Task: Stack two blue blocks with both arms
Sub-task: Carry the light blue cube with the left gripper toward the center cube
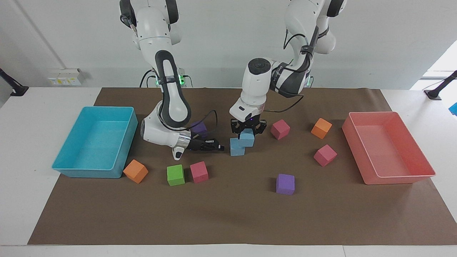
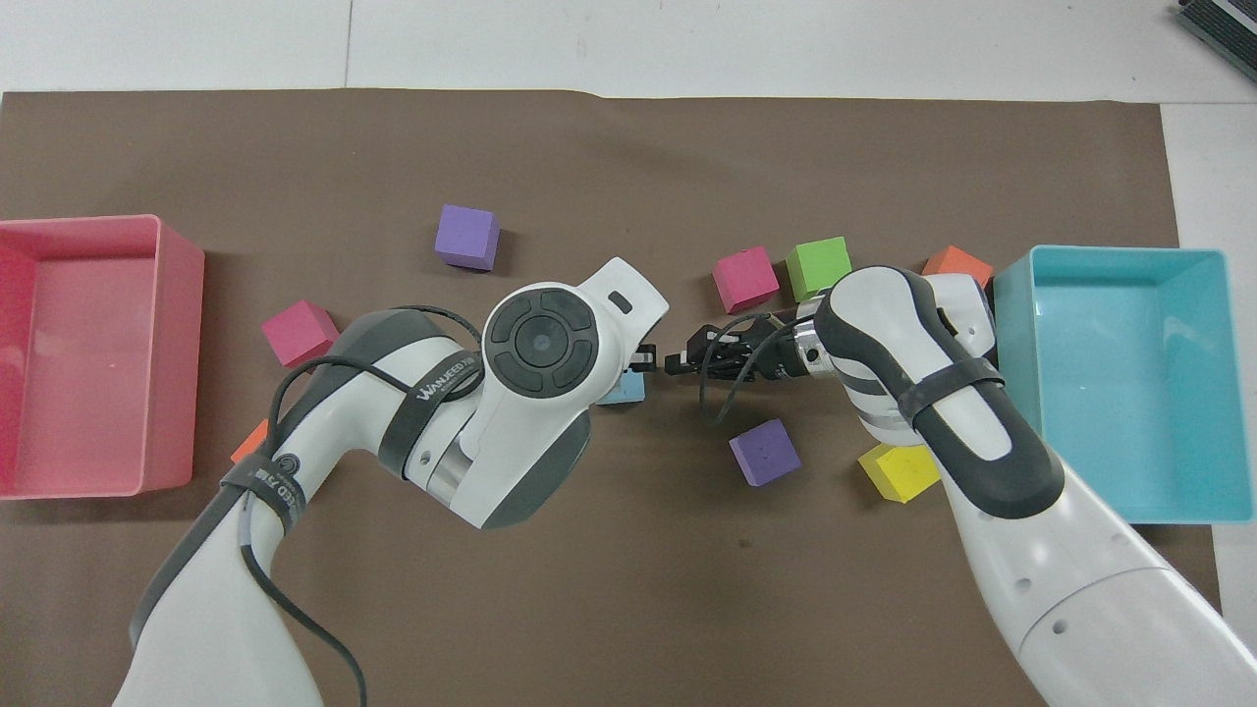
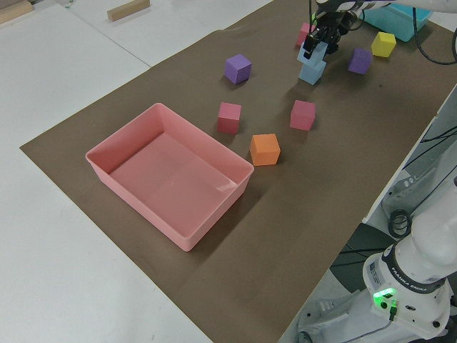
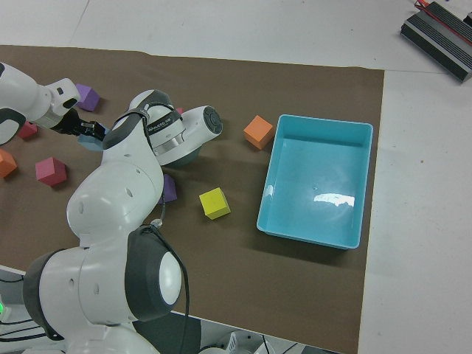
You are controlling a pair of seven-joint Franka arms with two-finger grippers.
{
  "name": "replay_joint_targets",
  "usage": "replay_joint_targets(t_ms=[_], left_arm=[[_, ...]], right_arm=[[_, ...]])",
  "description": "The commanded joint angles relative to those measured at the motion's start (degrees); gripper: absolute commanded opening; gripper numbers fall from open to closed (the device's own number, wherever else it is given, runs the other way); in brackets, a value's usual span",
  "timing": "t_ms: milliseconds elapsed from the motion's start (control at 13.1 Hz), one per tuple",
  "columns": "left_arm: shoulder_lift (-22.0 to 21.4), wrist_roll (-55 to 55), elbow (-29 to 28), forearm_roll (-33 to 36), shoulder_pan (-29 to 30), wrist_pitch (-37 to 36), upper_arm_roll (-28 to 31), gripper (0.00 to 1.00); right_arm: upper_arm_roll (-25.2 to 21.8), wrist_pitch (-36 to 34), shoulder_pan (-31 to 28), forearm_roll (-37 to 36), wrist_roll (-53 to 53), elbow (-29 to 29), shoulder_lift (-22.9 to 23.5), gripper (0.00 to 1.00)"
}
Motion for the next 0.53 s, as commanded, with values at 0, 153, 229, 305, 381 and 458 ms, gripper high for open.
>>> replay_joint_targets(t_ms=[0, 153, 229, 305, 381, 458], left_arm=[[2.75, -3.08, 2.26, -0.47, -2.21, 0.58, 1.11, 0.13], [3.9, -4.33, 2.35, -0.46, -3.01, 3.03, 1.11, 0.13], [3.81, -4.33, 2.26, -0.46, -3.18, 2.35, 1.2, 0.13], [3.72, -4.33, 2.26, -0.46, -3.27, 2.25, 1.2, 0.14], [3.72, -4.33, 2.26, -0.46, -3.27, 2.25, 1.2, 0.15], [3.72, -4.33, 2.09, -0.46, -3.27, 1.9, 1.2, 0.15]], right_arm=[[0.36, 1.06, -0.13, 2.03, -1.48, -1.45, -1.07, 0.0], [0.36, 1.06, -0.13, 2.03, -1.48, -1.45, -0.98, 0.0], [0.36, 1.06, -0.13, 2.03, -1.48, -1.45, -1.06, 0.0], [0.36, 1.06, -0.13, 2.03, -1.48, -1.45, -1.07, 0.0], [0.36, 1.06, -0.13, 2.03, -1.48, -1.45, -1.07, 0.0], [0.36, 1.06, -0.13, 2.03, -1.48, -1.45, -1.07, 0.0]])
